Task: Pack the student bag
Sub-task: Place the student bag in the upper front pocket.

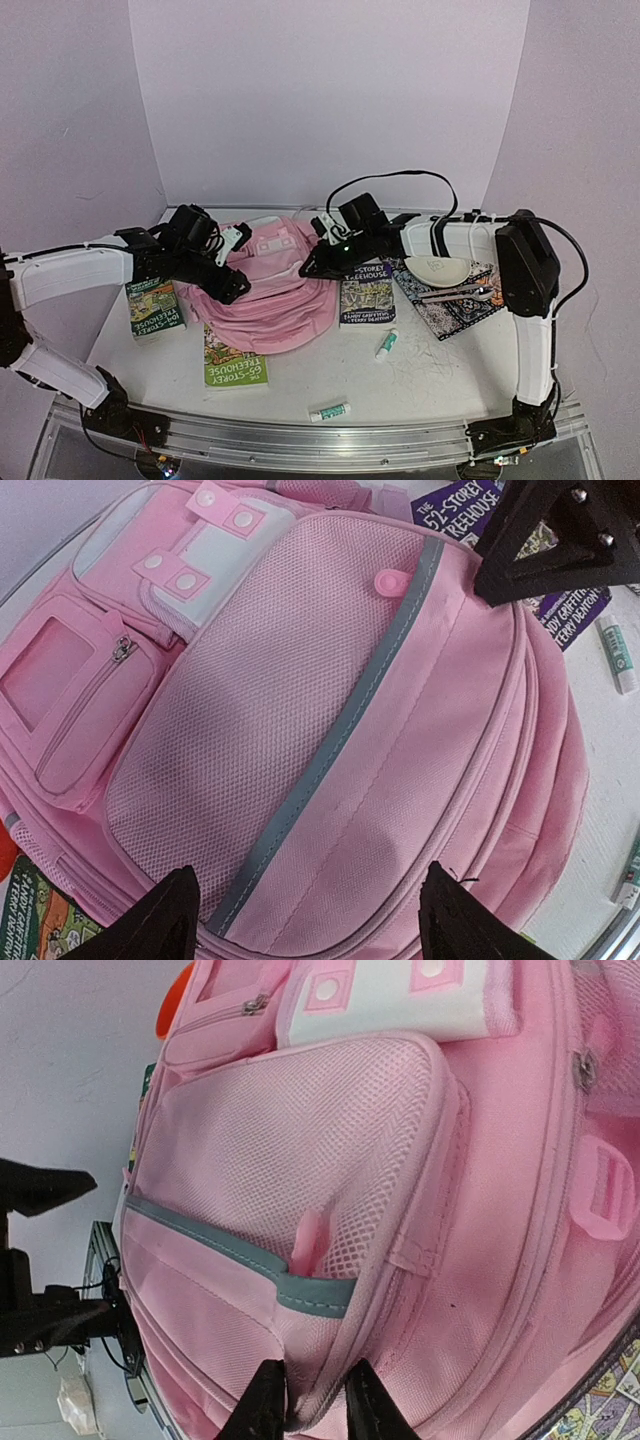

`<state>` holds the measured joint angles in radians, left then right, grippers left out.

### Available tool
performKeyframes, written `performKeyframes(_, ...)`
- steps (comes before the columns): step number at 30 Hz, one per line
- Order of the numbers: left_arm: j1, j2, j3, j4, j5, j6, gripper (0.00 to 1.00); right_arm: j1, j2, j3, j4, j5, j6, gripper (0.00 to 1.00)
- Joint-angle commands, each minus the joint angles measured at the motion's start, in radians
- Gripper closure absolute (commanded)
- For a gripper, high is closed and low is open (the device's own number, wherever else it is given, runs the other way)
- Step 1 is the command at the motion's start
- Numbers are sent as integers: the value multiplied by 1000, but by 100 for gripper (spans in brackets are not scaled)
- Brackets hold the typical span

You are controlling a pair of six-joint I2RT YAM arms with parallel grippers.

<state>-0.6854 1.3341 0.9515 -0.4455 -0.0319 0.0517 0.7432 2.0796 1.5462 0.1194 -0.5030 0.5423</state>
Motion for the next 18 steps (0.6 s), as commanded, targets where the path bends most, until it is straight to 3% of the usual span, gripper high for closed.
performKeyframes(1,-1,34,84,-13,-18,-10,23,-14,-64,10,-8,96,-42,68)
performKeyframes(14,-47,125,184,-82,7,12,18,-14,-465,-359,-201,451,39,31)
performKeyframes(18,-83,173,220,-114,-17,30,17,-13,-543,-463,-268,492,102,28)
